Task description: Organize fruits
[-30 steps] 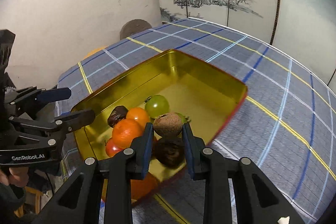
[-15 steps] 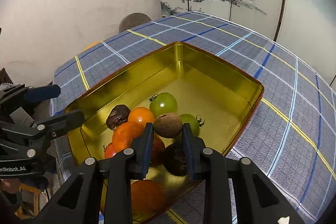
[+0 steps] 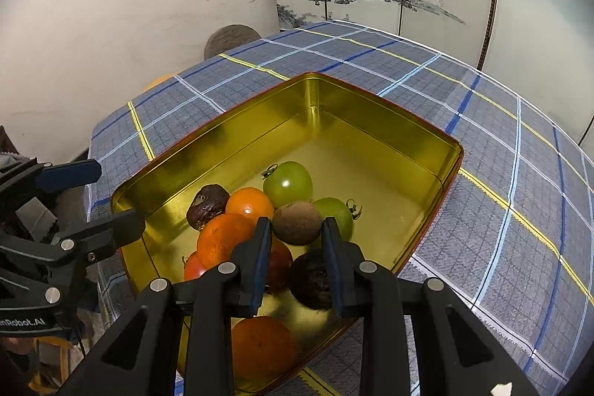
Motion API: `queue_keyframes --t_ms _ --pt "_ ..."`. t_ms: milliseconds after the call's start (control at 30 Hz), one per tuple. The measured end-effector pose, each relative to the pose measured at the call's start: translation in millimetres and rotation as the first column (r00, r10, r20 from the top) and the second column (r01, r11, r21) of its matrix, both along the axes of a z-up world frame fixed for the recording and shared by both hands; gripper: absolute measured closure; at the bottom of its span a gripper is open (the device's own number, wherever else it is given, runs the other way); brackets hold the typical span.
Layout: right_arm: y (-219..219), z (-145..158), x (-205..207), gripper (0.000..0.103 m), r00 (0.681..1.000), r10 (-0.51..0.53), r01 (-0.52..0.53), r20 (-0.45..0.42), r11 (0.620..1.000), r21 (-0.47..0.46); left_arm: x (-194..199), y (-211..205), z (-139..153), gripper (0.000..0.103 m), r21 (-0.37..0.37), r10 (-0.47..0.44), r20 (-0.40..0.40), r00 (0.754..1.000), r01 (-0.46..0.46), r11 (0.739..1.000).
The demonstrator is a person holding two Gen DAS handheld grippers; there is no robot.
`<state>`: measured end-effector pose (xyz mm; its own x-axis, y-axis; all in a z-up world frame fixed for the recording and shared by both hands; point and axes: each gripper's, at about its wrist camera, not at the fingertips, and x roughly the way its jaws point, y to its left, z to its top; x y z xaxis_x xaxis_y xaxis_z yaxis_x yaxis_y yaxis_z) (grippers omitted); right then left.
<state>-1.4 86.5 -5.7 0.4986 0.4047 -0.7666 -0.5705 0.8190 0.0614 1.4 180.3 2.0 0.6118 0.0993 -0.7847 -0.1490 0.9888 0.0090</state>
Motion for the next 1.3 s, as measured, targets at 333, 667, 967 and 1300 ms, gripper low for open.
queue_keyframes --t_ms 333,667,967,1300 --pt "-4.7 6.5 -4.6 0.069 1.0 -0.012 0.012 0.0 1.0 0.012 -2.3 -0.6 3.5 0.028 0.004 -0.001 0.006 1.0 0.001 1.0" --pt "-16.4 24.6 -21.6 0.038 0.998 -0.057 0.056 0.039 0.998 0.023 -9.6 -1.7 7.1 0.028 0.007 -0.004 0.019 1.0 0.004 1.0" --pt "-31.7 31.7 -41.2 0.006 0.993 -0.11 0.11 0.041 0.994 0.003 -20.2 -9.3 12.6 0.028 0.015 -0.018 0.037 0.999 0.018 1.0" --pt "-39.6 31.3 -65.1 0.001 0.989 -0.145 0.146 0.036 0.989 -0.009 -31.7 -19.0 17.6 0.028 0.024 -0.034 0.05 0.998 0.033 0.999"
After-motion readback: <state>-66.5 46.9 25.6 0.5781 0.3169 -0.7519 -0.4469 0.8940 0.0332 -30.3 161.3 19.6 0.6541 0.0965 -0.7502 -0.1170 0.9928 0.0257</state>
